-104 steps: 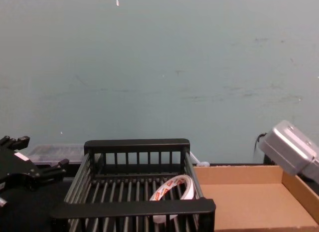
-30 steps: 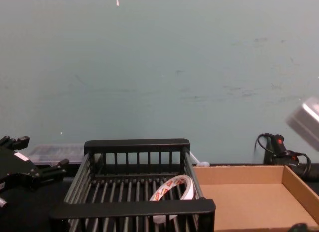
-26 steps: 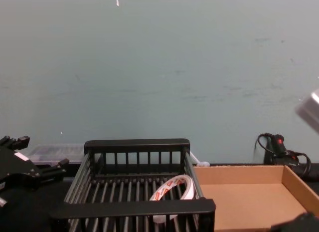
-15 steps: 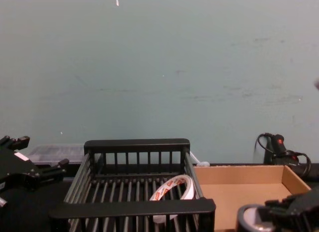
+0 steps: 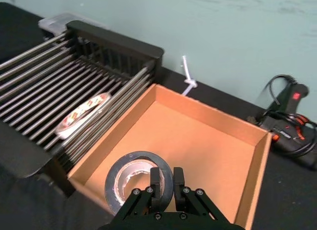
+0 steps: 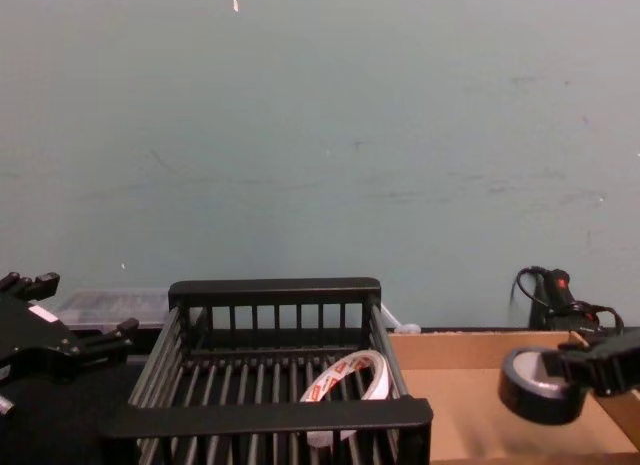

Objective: Pick up the white tape and place it into the black box , Pick up the silver tape and place it into the brown box.

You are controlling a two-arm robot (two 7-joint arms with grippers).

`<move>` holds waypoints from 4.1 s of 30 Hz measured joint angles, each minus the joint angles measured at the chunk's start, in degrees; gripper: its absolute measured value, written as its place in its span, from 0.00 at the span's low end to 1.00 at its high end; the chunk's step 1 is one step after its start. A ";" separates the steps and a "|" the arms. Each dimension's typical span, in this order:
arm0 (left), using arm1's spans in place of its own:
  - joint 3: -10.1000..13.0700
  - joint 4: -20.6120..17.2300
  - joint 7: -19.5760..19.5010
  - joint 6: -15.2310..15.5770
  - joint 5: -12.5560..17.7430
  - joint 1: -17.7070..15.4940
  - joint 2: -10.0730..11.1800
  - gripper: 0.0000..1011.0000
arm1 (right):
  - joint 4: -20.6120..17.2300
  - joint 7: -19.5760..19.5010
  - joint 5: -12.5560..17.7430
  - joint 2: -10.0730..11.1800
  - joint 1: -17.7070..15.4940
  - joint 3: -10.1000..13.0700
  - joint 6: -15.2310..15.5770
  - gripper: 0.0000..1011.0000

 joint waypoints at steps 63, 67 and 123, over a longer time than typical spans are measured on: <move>0.00 0.00 0.00 0.00 0.00 0.01 0.00 0.99 | 4.70 -1.33 -1.74 -3.14 2.94 1.05 -0.14 0.99; 0.00 0.00 0.00 0.00 0.00 0.00 0.00 0.99 | 4.70 -1.33 -1.74 -3.14 2.94 1.05 -0.14 0.99; 0.00 0.00 0.00 0.00 0.00 0.00 0.00 0.99 | 1.10 -21.28 -21.87 -6.58 -14.61 4.98 -29.43 0.99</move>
